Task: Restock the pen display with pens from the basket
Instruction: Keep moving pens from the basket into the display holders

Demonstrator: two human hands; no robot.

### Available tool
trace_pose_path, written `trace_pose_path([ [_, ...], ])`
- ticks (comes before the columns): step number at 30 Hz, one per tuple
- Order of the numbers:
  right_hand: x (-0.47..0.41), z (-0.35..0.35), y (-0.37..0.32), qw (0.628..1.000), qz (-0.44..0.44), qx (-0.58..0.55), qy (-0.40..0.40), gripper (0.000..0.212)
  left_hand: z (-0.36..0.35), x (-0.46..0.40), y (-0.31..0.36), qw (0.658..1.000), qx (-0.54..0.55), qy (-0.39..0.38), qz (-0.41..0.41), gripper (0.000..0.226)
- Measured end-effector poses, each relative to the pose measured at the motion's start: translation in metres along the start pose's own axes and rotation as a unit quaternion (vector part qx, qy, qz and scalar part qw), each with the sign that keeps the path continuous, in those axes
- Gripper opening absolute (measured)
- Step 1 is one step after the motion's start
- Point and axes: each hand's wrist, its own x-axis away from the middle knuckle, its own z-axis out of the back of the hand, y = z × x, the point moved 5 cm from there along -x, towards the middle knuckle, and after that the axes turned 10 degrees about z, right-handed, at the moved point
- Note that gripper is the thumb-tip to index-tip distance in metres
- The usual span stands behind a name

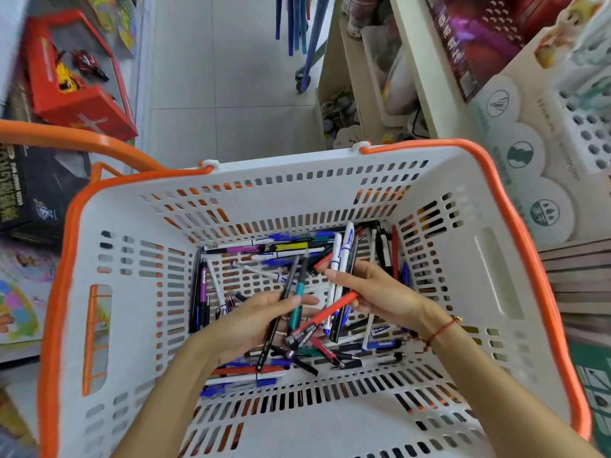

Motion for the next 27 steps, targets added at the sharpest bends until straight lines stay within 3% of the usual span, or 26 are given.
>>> trace_pose_path([
  [4,0.002,0.004,-0.006,1.0,-0.012,-0.014,0.002,0.032,0.015,0.0,-0.004,0.981,0.194,0.009,-0.015,0.025],
  [8,0.002,-0.001,-0.011,1.0,0.009,0.022,-0.004,0.021,0.022,-0.005,-0.005,0.982,0.184,0.024,-0.017,0.025],
  [12,-0.002,0.001,-0.009,0.993,0.035,0.098,0.053,0.015,0.023,-0.001,0.001,0.991,0.12,0.054,-0.012,0.034],
  [15,-0.005,0.002,-0.002,0.989,0.019,0.142,0.047,0.016,0.028,0.0,0.004,0.992,0.028,0.12,0.0,0.045],
  [20,-0.005,-0.003,0.007,0.979,-0.026,0.2,-0.008,0.015,0.031,-0.009,0.015,0.948,-0.208,0.238,-0.04,0.048],
  [23,-0.005,-0.005,0.009,0.978,-0.06,0.198,-0.038,0.017,0.026,-0.013,0.02,0.922,-0.325,0.206,-0.036,0.044],
  [27,-0.006,-0.005,0.014,0.979,-0.101,0.175,-0.028,0.016,0.007,-0.014,0.015,0.927,-0.368,0.059,0.039,0.034],
])
